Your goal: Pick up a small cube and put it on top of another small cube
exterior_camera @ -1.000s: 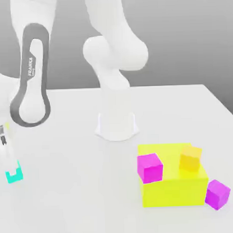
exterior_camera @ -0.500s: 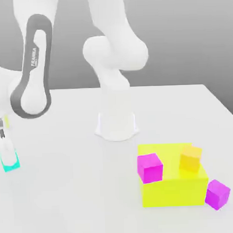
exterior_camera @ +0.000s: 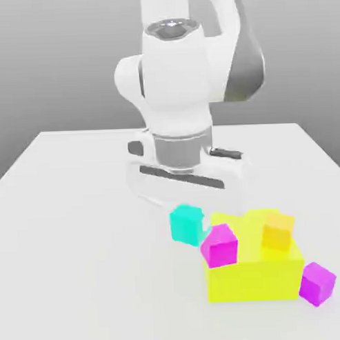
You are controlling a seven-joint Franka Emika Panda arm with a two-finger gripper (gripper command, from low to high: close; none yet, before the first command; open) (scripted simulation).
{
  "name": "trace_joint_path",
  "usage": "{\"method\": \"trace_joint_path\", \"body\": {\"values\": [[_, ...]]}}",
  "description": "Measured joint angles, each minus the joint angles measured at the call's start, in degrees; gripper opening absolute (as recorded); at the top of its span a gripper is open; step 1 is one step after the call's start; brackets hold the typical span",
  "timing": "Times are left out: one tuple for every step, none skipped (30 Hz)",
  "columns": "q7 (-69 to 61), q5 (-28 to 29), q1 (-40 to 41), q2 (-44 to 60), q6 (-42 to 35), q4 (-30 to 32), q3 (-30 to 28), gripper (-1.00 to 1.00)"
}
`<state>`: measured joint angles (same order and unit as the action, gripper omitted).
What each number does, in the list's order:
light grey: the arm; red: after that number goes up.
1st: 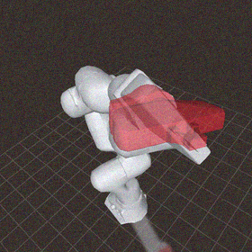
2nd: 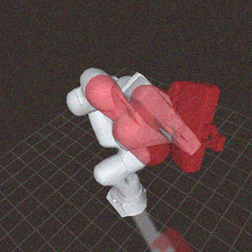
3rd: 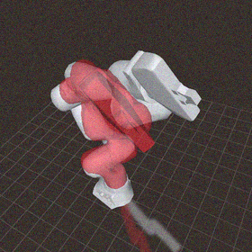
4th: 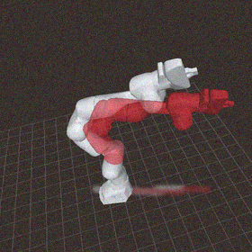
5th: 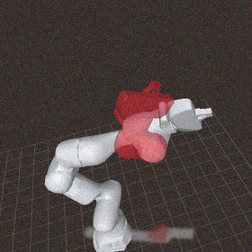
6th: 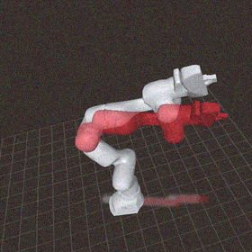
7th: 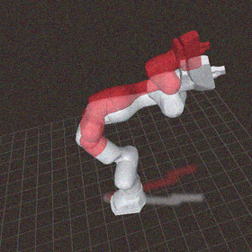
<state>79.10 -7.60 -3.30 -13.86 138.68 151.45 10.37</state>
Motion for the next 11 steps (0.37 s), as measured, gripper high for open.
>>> {"method": "trace_joint_path", "body": {"values": [[1.7, -0.2, -1.7, -1.2, -1.2, 0.1, 2.1, -1.0], [3.4, -0.4, -3.6, -2.4, -2.4, 0.2, 4.2, -1.0], [5.4, -0.3, -5.2, -2.6, -2.6, 0.3, 6.5, -1.0], [6.6, 0.0, -5.9, -1.8, -1.6, 0.6, 7.9, -1.0], [7.5, 0.5, -6.1, -0.5, 0.2, 1.1, 8.7, -1.0], [8.1, 0.9, -6.2, 1.1, 2.2, 1.6, 9.2, -1.0], [8.6, 1.4, -6.1, 2.8, 4.4, 2.2, 9.6, -1.0], [9.0, 1.8, -6.1, 4.1, 6.2, 2.7, 9.9, 1.0], [9.0, 1.8, -6.1, 4.1, 6.2, 2.7, 9.9, 1.0], [9.0, 1.8, -6.1, 4.1, 6.2, 2.7, 9.9, 1.0], [9.0, 1.8, -6.1, 4.1, 6.2, 2.7, 9.9, 1.0]]}}
